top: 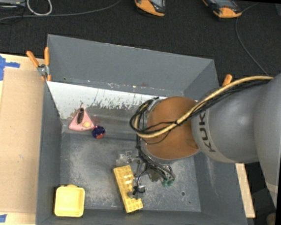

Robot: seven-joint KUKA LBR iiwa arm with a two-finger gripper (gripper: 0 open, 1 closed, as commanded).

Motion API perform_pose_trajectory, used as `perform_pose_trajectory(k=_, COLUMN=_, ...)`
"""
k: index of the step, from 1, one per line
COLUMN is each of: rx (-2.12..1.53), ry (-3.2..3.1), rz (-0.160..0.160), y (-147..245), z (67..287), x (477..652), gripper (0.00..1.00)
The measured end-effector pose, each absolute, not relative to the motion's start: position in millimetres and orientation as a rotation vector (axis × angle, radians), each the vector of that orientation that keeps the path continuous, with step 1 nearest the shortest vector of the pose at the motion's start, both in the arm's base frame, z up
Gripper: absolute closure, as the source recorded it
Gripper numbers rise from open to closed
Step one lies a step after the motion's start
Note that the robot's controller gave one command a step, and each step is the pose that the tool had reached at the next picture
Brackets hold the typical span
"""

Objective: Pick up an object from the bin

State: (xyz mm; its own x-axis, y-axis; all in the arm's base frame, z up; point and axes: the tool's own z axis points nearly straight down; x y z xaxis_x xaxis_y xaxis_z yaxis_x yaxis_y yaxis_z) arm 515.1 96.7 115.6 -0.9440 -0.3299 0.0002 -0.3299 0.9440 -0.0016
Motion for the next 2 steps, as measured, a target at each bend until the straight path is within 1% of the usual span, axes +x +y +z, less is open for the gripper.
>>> perform_pose_trajectory(k=2, rx=-0.526, ry=3.097, rz=-0.003, y=96.7, z=115.6, x=515.1, gripper=1.00)
